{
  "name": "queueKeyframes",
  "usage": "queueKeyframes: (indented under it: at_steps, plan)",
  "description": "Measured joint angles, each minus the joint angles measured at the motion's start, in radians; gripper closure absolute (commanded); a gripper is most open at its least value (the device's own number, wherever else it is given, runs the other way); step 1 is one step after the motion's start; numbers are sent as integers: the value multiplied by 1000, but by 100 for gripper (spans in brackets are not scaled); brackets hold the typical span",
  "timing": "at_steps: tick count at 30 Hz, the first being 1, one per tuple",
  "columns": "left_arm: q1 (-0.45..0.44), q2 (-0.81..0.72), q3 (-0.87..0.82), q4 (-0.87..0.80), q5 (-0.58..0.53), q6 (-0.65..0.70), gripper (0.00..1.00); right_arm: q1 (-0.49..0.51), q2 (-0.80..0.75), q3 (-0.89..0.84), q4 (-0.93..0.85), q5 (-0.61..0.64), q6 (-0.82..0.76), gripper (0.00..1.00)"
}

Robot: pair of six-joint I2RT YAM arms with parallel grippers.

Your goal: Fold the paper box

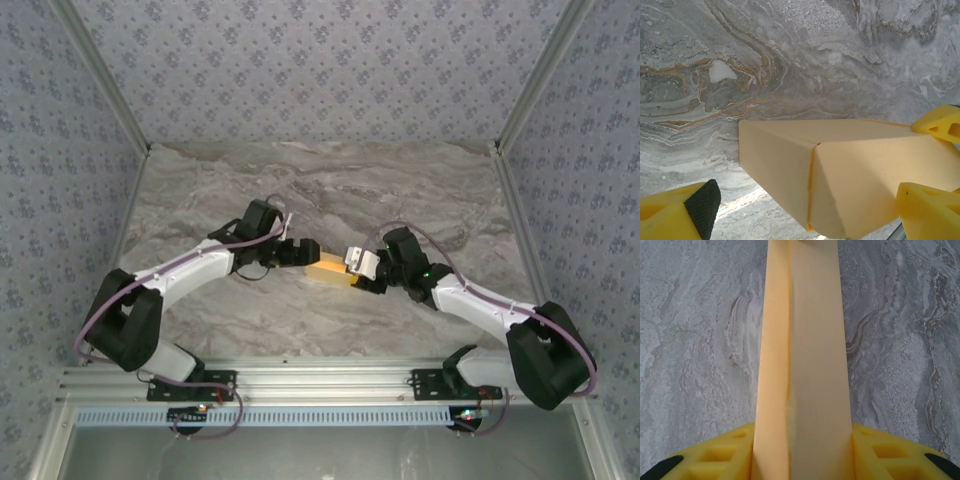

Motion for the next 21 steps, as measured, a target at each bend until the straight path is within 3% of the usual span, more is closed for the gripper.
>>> queueKeyframes:
  at_steps: [10,17,21]
  plan:
    - [0,34,-56,111,-6,-3,8,-18,-7,-5,-43,-35,-5,34]
    - [0,51,-60,168,-19,-18,7,-85,-151,-47,-8,-179,118,32]
    - [0,61,-60,186,-19,-26,7,-109,-233,-58,37,-202,250,30]
